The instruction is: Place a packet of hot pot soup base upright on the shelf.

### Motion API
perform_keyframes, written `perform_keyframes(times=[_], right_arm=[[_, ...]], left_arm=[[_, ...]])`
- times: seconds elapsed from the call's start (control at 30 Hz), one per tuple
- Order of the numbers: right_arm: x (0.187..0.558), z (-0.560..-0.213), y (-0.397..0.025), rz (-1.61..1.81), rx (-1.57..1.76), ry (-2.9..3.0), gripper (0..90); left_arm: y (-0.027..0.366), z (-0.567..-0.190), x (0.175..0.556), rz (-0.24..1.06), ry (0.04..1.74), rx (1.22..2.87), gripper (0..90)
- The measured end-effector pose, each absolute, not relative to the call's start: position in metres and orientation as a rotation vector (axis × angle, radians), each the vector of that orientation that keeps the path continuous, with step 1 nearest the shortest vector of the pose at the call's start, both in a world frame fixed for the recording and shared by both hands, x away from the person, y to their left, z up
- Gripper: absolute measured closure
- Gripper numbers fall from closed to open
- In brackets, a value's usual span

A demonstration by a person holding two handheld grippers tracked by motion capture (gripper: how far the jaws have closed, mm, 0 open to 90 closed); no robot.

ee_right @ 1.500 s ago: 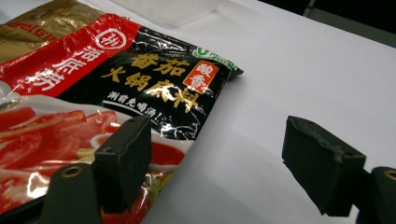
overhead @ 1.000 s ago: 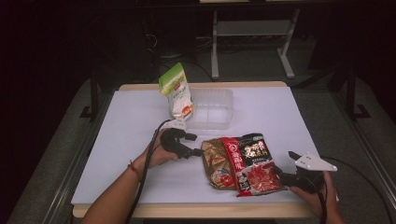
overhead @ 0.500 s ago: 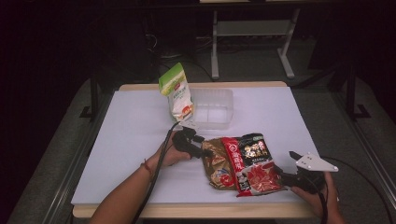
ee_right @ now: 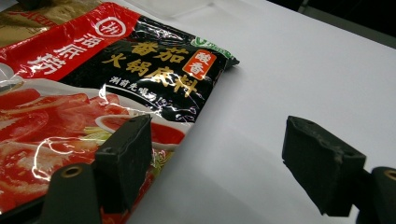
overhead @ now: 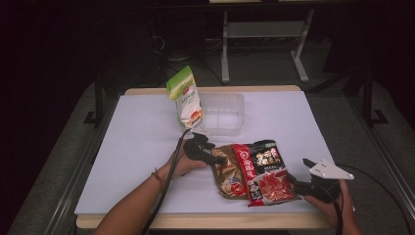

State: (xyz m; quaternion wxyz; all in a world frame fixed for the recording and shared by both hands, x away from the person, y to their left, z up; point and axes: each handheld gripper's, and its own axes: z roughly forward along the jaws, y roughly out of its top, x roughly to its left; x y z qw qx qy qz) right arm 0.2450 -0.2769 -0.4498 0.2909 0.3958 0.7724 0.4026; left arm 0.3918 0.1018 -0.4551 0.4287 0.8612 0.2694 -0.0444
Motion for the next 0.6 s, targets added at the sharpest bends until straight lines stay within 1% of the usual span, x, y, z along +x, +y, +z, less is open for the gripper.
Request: perform_keyframes(times=[0.03, 0.07, 0.13, 0.23, 0.33, 0.4, 0.53, 0.6], right_arm=[[0.245, -0.45, -0.277, 1.073, 1.054, 2.061, 23.6], [0.245, -0.45, -0.277, 1.074, 1.052, 2.062, 23.6], [0.245, -0.45, -0.277, 1.075, 1.048, 2.063, 23.6], [0.245, -0.45, -0.278, 1.077, 1.051, 2.062, 23.6], [0.245, -0.45, -0.278, 1.08, 1.05, 2.063, 23.6], [0.245, -0.45, -0.278, 1.081, 1.049, 2.064, 23.6], [0.245, -0.45, -0.278, 1.083, 1.05, 2.063, 23.6], [0.245, -0.45, -0.278, 1.084, 1.051, 2.063, 23.6]], left_arm=[[0.102, -0.456, 0.391, -0.153, 0.659, 2.136, 24.6], [0.102, -0.457, 0.39, -0.165, 0.676, 2.118, 31.5], [0.101, -0.457, 0.389, -0.174, 0.672, 2.113, 33.1], [0.103, -0.458, 0.39, -0.187, 0.686, 2.096, 38.6], [0.107, -0.46, 0.392, -0.217, 0.711, 2.062, 48.8], [0.11, -0.46, 0.392, -0.208, 0.723, 2.042, 57.4], [0.112, -0.458, 0.39, -0.155, 0.708, 2.038, 69.5], [0.114, -0.457, 0.39, -0.115, 0.709, 2.038, 78.5]])
